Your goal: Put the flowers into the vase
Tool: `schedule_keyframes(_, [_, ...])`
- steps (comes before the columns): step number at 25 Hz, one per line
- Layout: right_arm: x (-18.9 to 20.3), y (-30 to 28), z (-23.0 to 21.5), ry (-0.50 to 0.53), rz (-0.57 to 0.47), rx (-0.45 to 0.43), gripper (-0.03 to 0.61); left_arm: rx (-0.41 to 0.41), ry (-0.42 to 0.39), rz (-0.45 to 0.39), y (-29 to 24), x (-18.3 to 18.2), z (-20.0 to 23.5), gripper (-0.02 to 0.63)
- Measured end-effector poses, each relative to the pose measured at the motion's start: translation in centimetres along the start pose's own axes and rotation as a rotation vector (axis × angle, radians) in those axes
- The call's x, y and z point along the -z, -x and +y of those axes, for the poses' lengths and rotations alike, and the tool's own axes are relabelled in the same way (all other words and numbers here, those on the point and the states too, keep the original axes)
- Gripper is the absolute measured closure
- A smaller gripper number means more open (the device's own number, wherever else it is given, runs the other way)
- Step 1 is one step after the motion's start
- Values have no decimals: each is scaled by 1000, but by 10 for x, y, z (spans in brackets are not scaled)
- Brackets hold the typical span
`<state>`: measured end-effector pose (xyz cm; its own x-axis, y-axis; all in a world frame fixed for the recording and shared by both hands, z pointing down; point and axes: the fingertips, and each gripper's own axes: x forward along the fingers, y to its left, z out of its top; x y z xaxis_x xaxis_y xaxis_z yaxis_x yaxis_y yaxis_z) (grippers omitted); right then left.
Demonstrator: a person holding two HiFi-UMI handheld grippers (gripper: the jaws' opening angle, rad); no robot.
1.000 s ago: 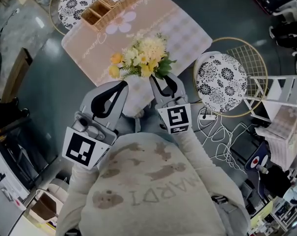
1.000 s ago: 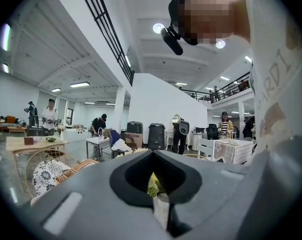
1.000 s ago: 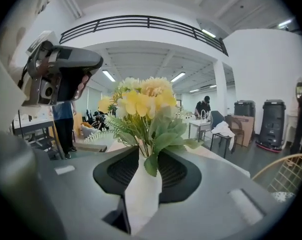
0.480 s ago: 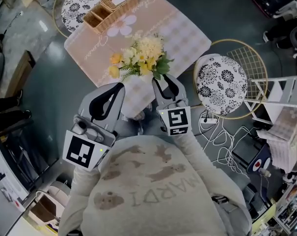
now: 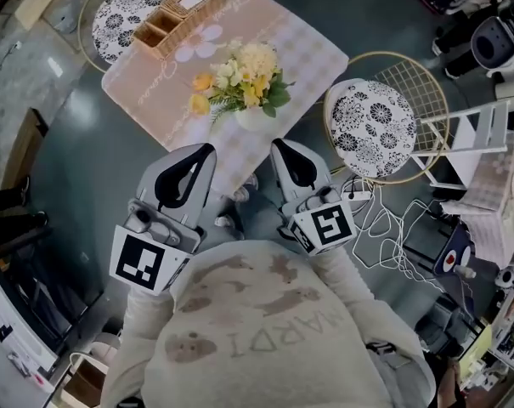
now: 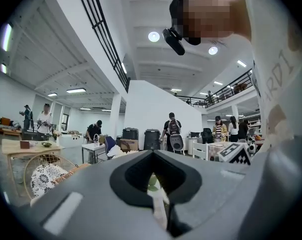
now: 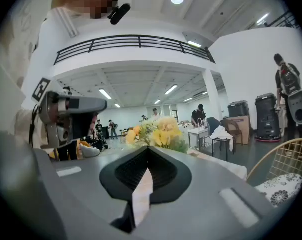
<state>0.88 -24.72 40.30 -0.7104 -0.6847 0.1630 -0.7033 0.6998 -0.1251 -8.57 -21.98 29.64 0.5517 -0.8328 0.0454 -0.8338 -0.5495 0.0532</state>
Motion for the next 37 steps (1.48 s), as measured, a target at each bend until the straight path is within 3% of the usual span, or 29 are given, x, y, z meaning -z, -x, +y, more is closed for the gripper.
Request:
schedule_keyframes(4, [-34,21,38,-7,-60,-44,551,31,-3,-5,21,-1,-14,614])
schedule_keyframes(14, [-92,56,113,105,-102,-123,552,100,-31,-6,56,-10,-51,614])
schedule_keyframes(20, [-104,68,133,137,-118,-127,552,127,-31,-11,68,-17,-65,614])
schedule_keyframes(37, [-109,80,167,137,-141,-121,552,109,-24,-23,98,-28,-71,614])
